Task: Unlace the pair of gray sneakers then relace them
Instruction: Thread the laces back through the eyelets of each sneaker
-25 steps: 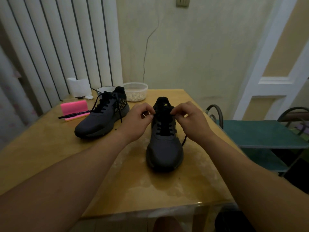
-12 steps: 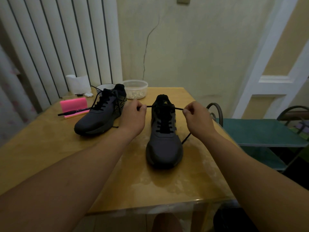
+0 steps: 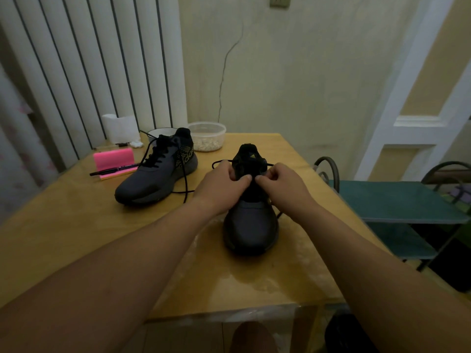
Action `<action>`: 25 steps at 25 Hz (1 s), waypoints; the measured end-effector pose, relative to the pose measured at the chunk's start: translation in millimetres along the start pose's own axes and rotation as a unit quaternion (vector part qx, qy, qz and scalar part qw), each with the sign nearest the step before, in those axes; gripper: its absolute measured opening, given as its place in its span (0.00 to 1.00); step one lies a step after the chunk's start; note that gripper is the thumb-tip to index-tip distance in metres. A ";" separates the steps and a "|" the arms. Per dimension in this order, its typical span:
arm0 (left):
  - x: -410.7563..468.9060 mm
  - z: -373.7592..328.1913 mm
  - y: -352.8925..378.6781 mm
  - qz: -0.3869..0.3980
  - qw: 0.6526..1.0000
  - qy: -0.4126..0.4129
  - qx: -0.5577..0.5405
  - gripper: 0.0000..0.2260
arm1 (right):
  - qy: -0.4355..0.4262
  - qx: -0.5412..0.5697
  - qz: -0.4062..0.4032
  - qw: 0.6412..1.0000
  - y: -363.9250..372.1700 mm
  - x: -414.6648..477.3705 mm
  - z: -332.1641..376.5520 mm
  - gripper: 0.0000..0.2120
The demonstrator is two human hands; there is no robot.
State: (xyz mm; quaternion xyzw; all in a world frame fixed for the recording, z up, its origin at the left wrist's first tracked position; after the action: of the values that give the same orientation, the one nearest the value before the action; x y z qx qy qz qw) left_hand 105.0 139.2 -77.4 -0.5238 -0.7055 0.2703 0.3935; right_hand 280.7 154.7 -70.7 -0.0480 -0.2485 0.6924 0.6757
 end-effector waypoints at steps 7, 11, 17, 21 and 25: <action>2.7 -3.6 1.2 0.001 1.000 -0.023 0.005 0.16 | 0.072 0.157 0.003 0.985 -3.8 0.7 -7.4 0.09; 0.3 -5.2 0.5 -0.012 0.999 -0.020 0.030 0.16 | 0.053 0.174 0.003 0.983 -8.5 4.5 0.3 0.06; -1.3 -6.1 4.6 -0.001 0.999 -0.007 0.038 0.16 | 0.039 0.169 -0.027 0.984 -14.6 13.0 -3.1 0.08; -4.4 -3.3 7.4 0.005 1.000 -0.008 0.003 0.16 | 0.000 0.053 -0.031 0.998 -17.3 17.5 -2.7 0.04; -8.9 -1.0 7.9 -0.007 1.000 -0.017 0.004 0.16 | -0.012 0.066 -0.086 0.994 -25.0 20.1 -1.6 0.04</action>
State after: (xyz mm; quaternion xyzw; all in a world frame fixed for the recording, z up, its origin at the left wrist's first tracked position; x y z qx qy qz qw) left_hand 111.3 133.0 -85.5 -0.5122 -0.7151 0.2792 0.3852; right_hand 302.4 173.5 -56.5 0.0271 -0.2135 0.6472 0.7313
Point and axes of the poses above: each hand's wrist, its own x-axis towards the middle knuckle, its own y-axis out of the palm, z = x × y, the point moved 8 cm from there along x, towards the middle knuckle, and after that the axes turned 12 degrees about x, right-handed, at the moved point
